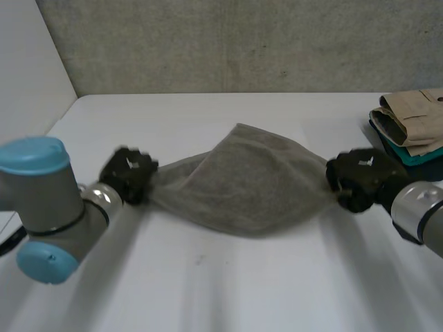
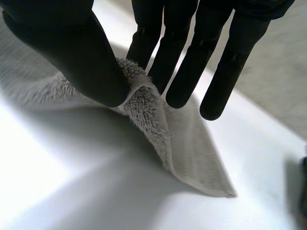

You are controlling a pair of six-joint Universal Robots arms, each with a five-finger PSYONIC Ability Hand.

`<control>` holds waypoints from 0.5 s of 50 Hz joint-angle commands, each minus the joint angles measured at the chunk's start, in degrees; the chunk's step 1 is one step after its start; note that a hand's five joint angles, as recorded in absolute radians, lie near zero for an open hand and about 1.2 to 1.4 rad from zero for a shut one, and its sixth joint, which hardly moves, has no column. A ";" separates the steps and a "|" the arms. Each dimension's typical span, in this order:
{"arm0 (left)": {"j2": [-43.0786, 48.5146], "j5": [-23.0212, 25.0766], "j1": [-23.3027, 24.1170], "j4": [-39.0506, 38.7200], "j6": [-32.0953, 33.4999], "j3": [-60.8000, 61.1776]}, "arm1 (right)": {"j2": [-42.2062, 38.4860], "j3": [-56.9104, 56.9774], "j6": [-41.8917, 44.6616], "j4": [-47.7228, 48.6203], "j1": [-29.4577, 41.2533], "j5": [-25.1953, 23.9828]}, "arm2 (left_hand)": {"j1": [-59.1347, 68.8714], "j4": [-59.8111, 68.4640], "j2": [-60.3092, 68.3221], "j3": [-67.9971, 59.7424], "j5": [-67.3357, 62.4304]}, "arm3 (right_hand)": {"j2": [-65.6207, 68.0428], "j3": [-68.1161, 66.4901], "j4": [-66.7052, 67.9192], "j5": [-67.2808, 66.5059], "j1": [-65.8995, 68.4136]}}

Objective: Fold the laundry.

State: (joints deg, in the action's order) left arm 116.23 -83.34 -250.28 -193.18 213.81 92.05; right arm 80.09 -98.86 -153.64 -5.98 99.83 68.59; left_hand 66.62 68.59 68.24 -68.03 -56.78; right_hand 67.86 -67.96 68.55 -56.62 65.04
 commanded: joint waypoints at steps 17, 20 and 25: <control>-2.76 -0.33 4.63 -0.89 -7.09 -22.96 | -6.26 4.10 -16.78 -3.25 25.08 4.50 | 13.38 11.41 11.76 -11.97 -13.22 | -38.31 38.42 -39.01 37.08 -35.49; -3.72 -0.24 4.54 0.08 -7.00 -22.70 | -5.29 6.40 -16.09 -3.16 21.12 9.18 | 13.38 11.41 11.76 -11.97 -13.22 | -41.86 41.97 -42.56 40.63 -39.04; -7.32 1.86 3.75 1.14 -6.48 -19.54 | -5.37 12.90 -10.02 -2.55 12.68 9.11 | 13.38 11.41 11.76 -11.97 -13.22 | -46.24 46.35 -46.94 45.01 -43.42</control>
State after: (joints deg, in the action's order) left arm 112.12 -83.30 -245.73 -192.96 206.85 69.54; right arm 74.53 -91.82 -169.43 -8.46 120.51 76.65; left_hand 66.62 68.63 68.25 -68.03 -56.79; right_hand 23.71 -23.89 22.64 -11.46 23.72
